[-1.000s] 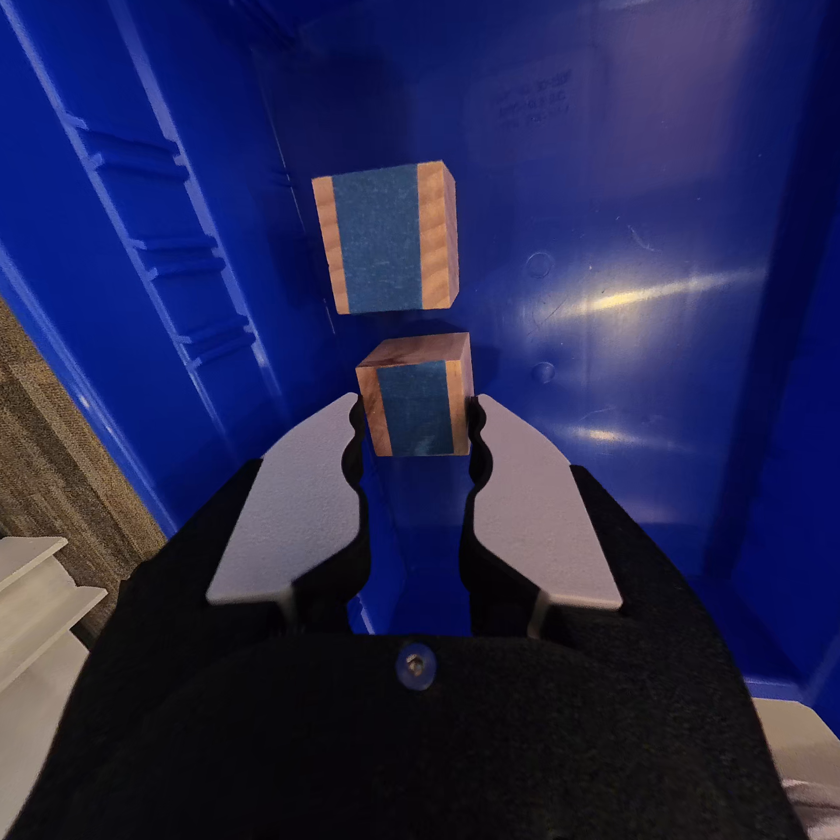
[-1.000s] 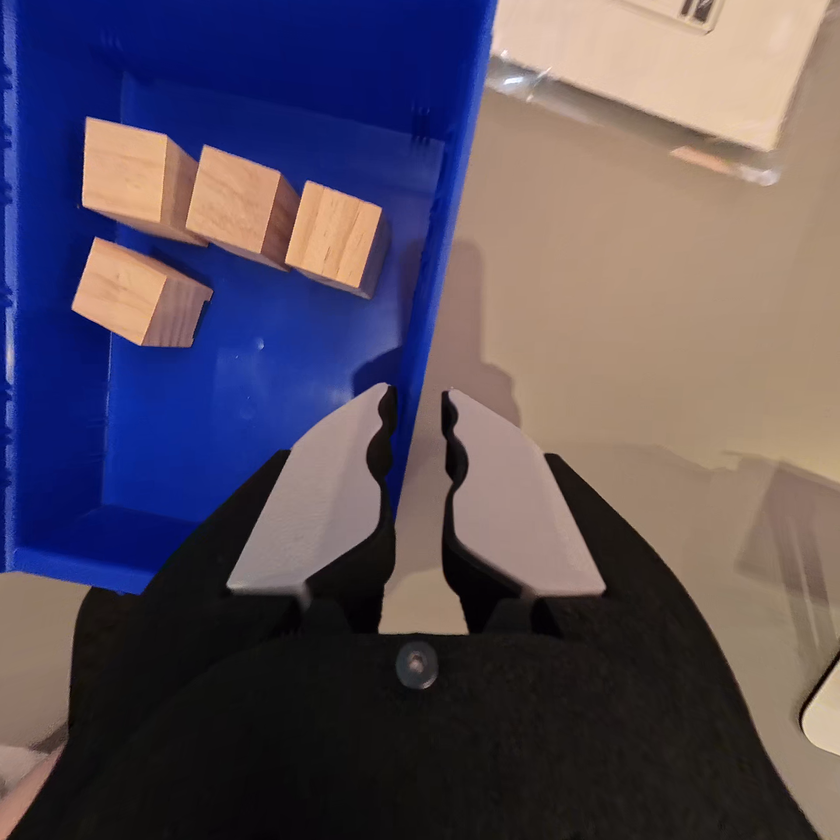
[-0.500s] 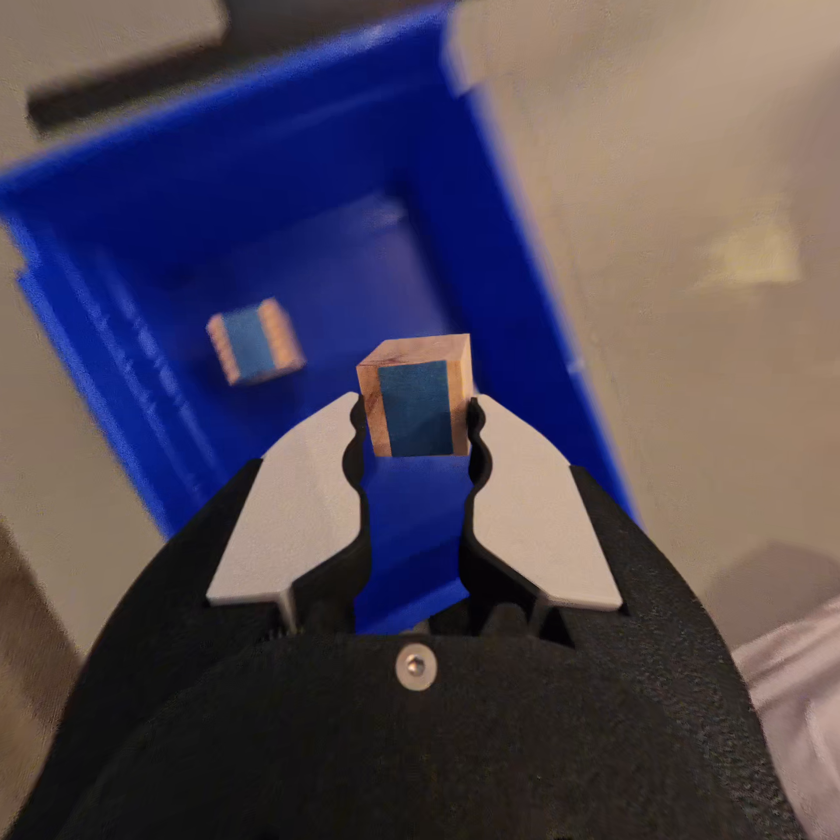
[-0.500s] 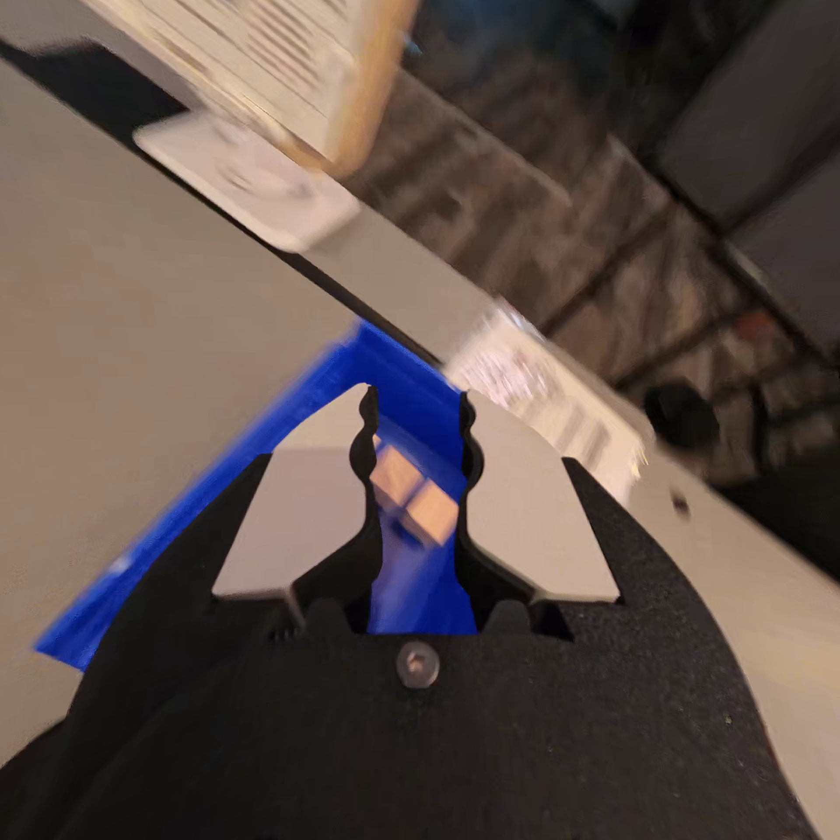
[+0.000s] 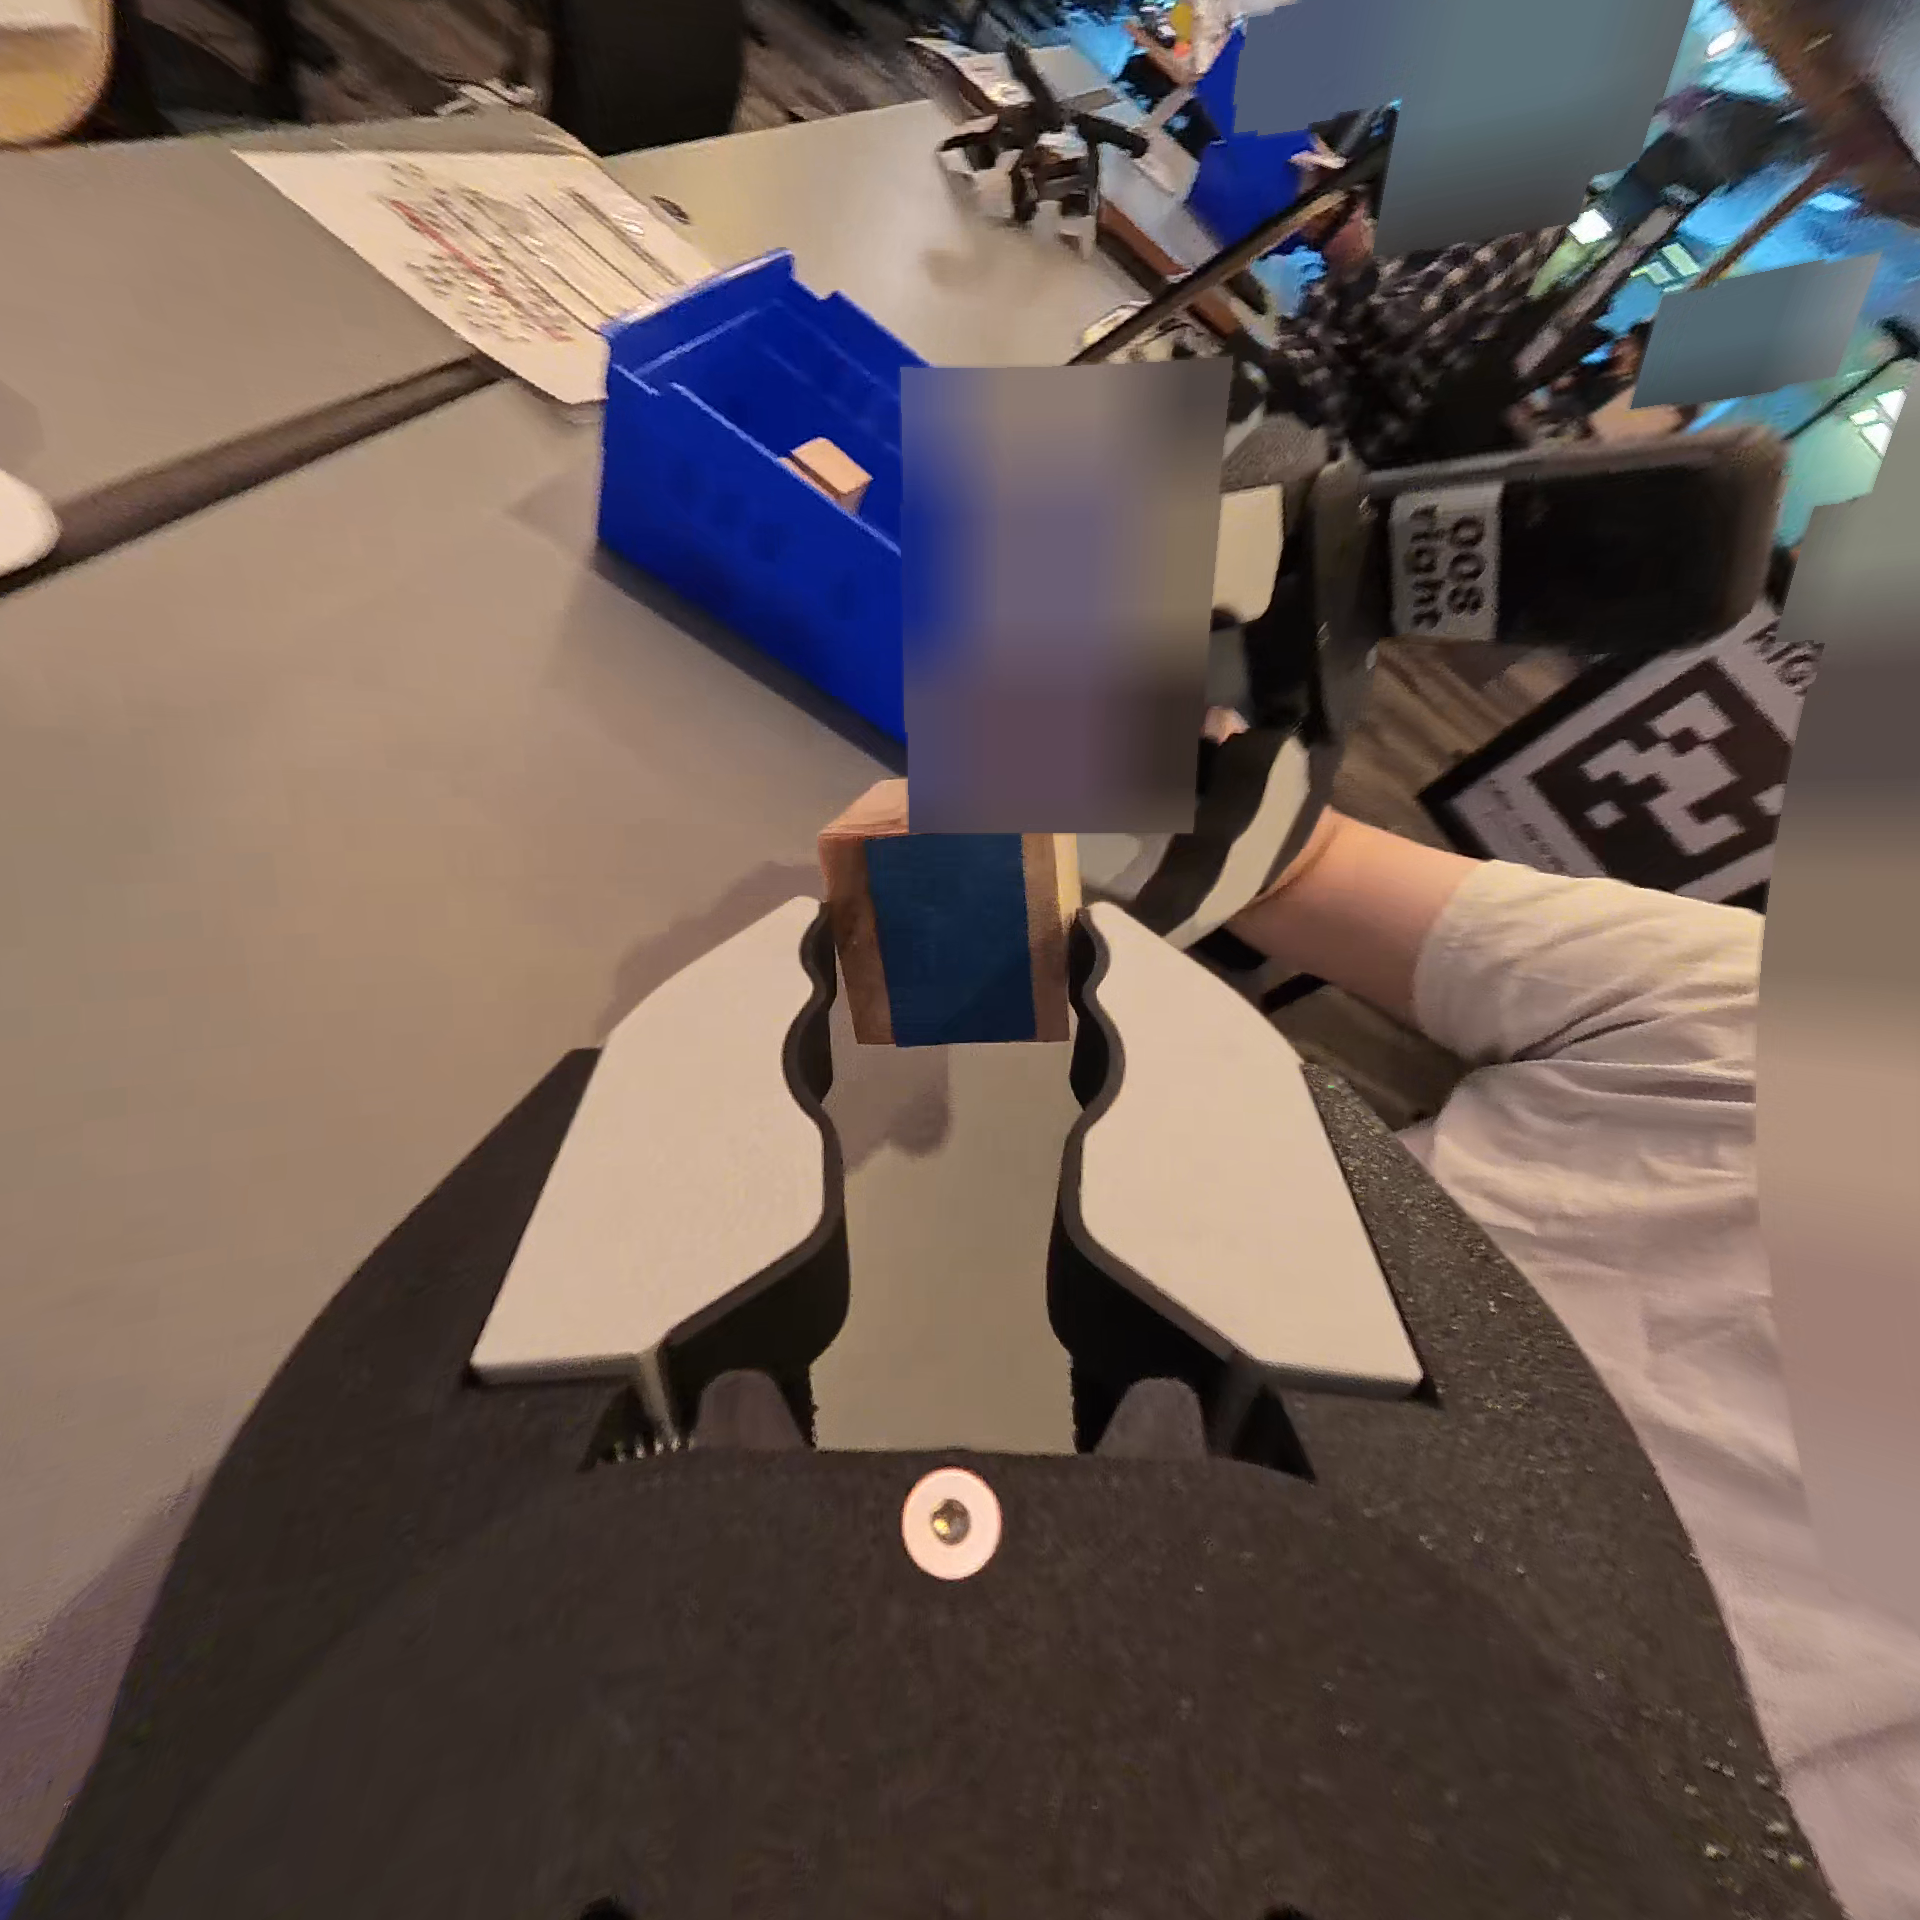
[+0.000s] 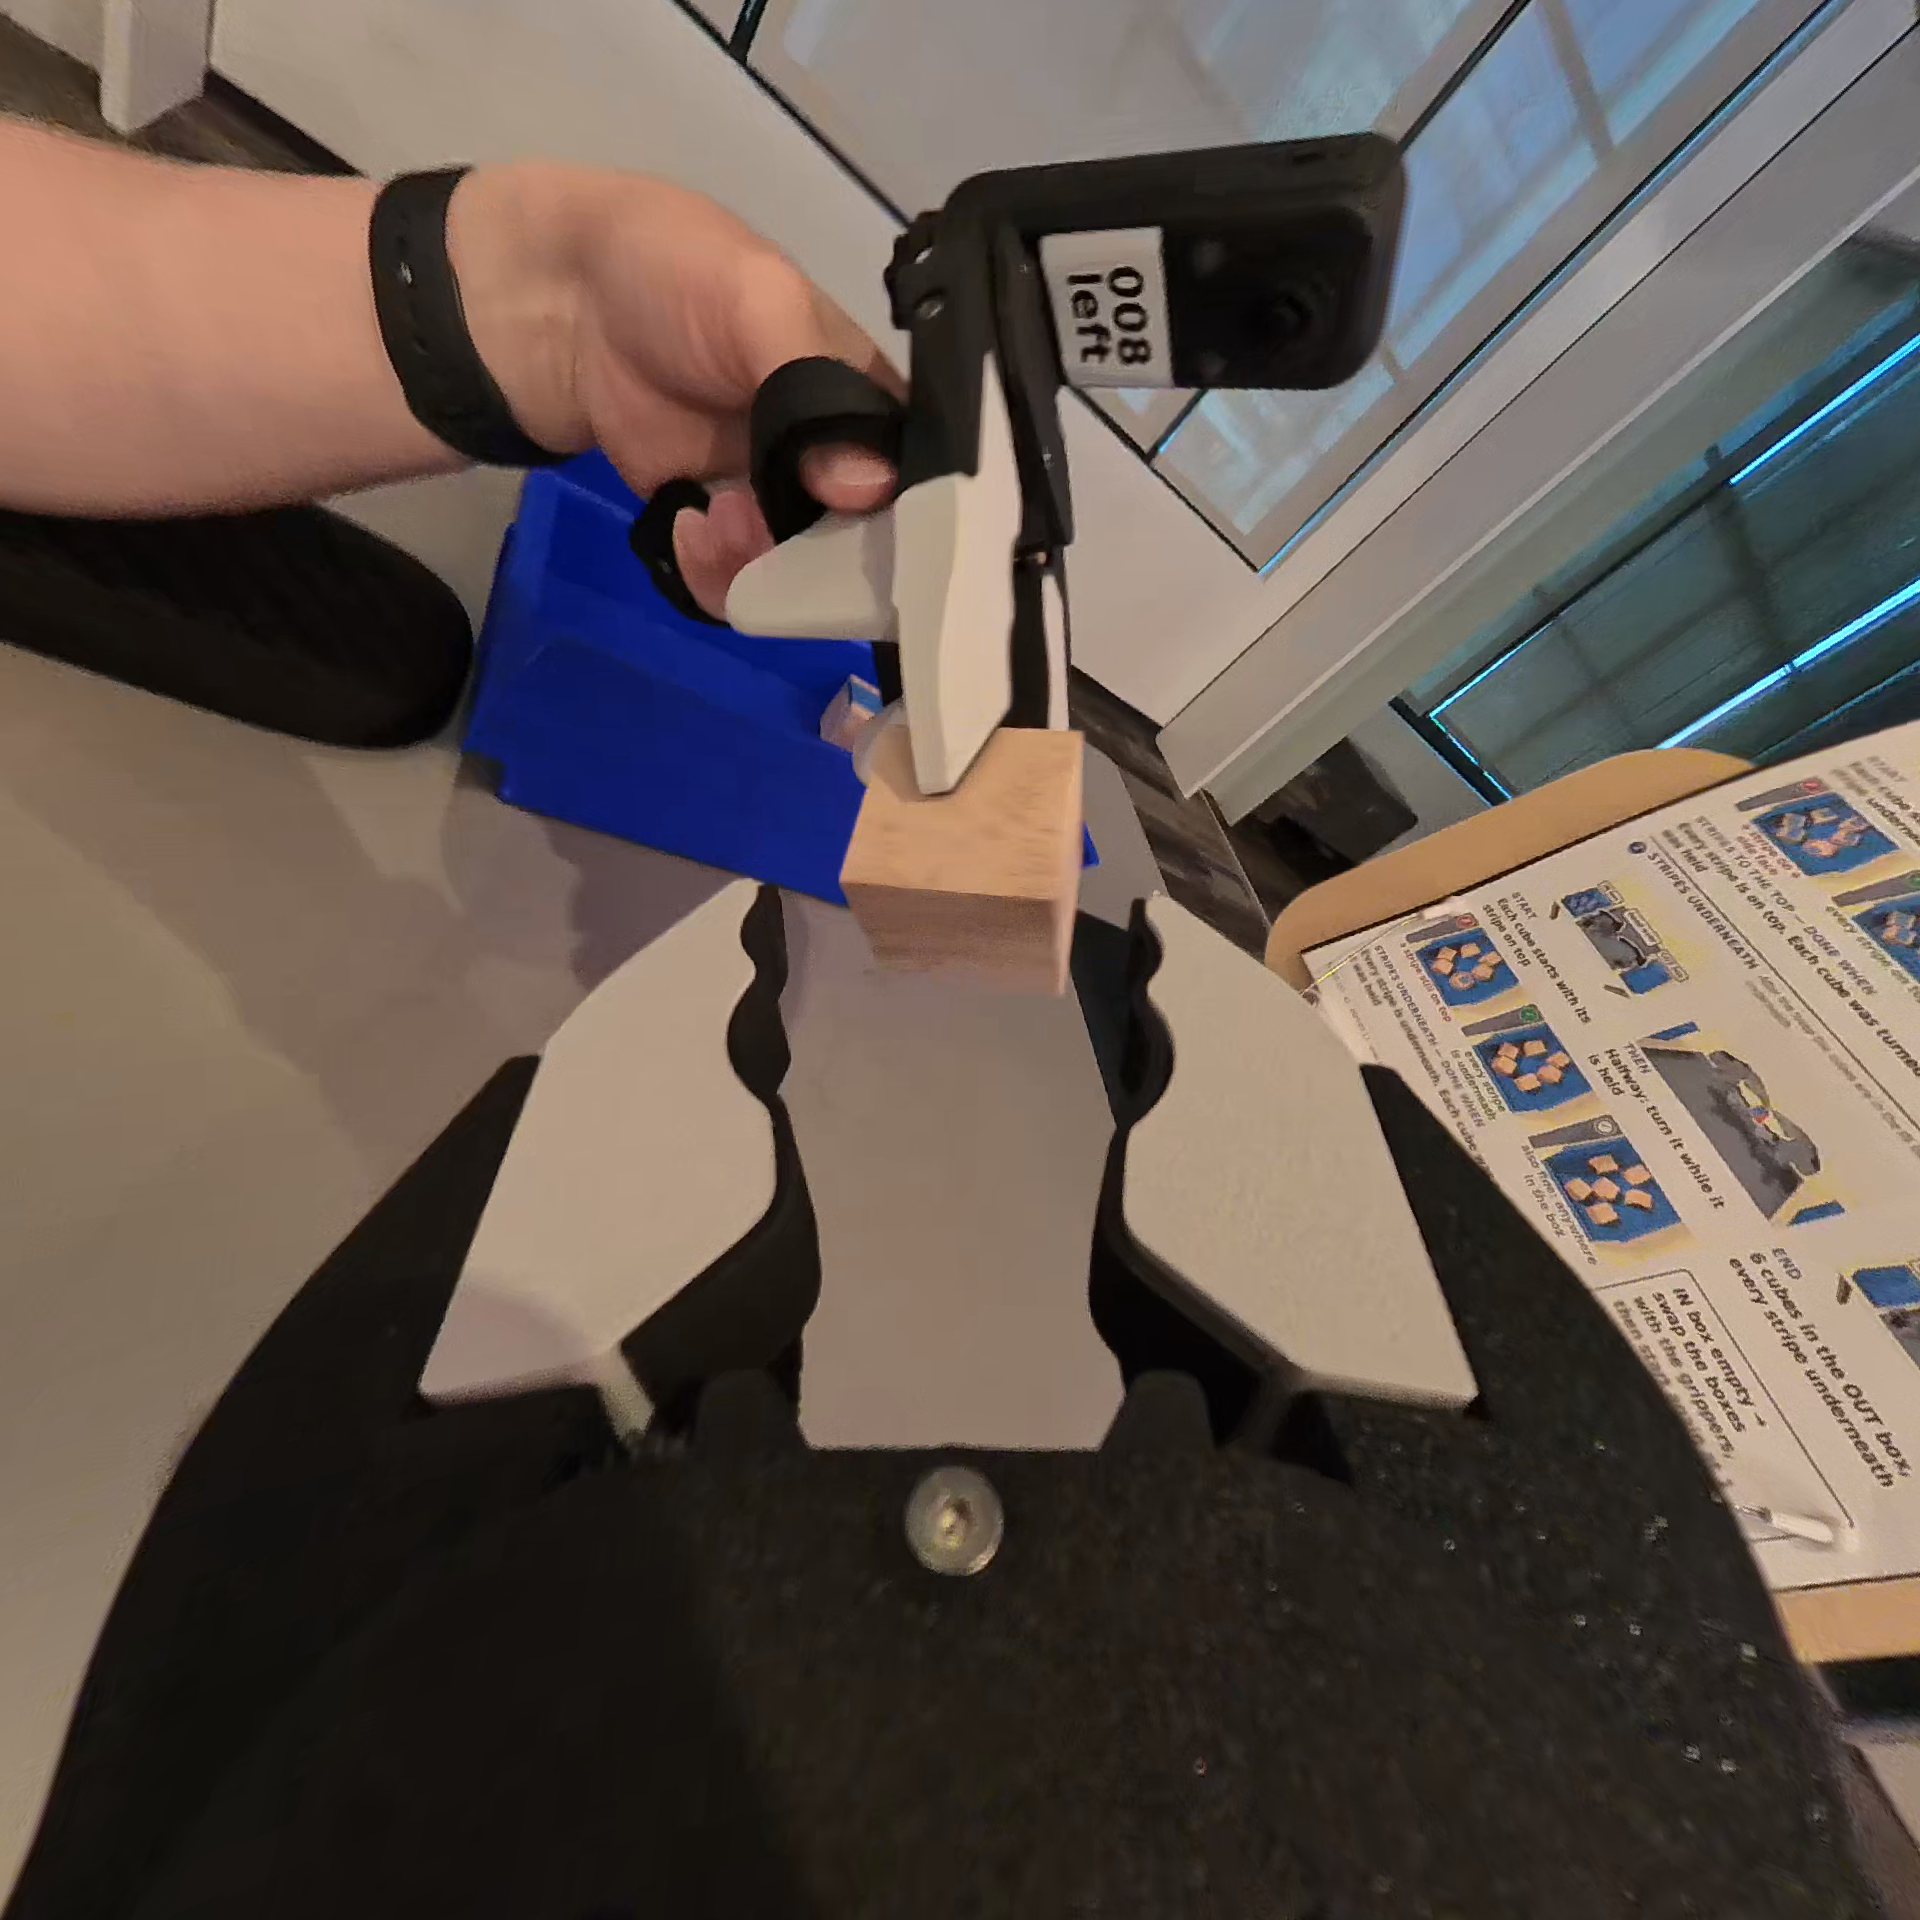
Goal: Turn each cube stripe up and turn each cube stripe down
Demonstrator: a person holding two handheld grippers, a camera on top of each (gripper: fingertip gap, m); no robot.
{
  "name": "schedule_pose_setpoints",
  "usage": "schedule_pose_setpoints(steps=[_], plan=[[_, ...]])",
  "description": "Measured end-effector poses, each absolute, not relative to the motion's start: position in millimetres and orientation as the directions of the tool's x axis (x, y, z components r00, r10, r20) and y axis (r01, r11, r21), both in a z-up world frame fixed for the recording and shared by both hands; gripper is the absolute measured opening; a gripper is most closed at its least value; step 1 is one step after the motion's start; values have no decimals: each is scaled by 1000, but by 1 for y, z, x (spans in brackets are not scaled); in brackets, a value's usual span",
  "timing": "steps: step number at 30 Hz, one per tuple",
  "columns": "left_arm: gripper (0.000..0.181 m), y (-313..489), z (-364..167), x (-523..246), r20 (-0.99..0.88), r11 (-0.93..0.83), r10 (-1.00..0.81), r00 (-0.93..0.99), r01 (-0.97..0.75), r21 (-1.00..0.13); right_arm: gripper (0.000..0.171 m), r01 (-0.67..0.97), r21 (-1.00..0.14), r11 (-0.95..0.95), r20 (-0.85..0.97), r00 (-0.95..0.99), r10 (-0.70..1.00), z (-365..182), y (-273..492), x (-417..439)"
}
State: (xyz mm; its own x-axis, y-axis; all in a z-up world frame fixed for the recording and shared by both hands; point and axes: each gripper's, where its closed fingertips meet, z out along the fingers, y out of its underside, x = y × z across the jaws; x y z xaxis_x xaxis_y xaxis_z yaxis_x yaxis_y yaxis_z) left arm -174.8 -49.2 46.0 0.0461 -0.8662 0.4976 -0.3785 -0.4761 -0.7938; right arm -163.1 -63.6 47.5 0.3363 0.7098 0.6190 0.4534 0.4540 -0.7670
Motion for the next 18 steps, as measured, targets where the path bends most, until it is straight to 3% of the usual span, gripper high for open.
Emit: schedule_pose_setpoints(steps=[2,5,18], plan=[[43,-54,46,-168,536,-502,-844,10,-368,-783,56,520,-716,467,673,334,661,39,-57,-163],[43,-53,42,-162,529,-499,-848,18,-363,-787,45,493,-704,512,699,353,622,42,-59,-165],[43,-61,54,-156,602,-557,-795,-78,-301,-774,46,504,-674,539,732,362,577,51,-59,-158]])
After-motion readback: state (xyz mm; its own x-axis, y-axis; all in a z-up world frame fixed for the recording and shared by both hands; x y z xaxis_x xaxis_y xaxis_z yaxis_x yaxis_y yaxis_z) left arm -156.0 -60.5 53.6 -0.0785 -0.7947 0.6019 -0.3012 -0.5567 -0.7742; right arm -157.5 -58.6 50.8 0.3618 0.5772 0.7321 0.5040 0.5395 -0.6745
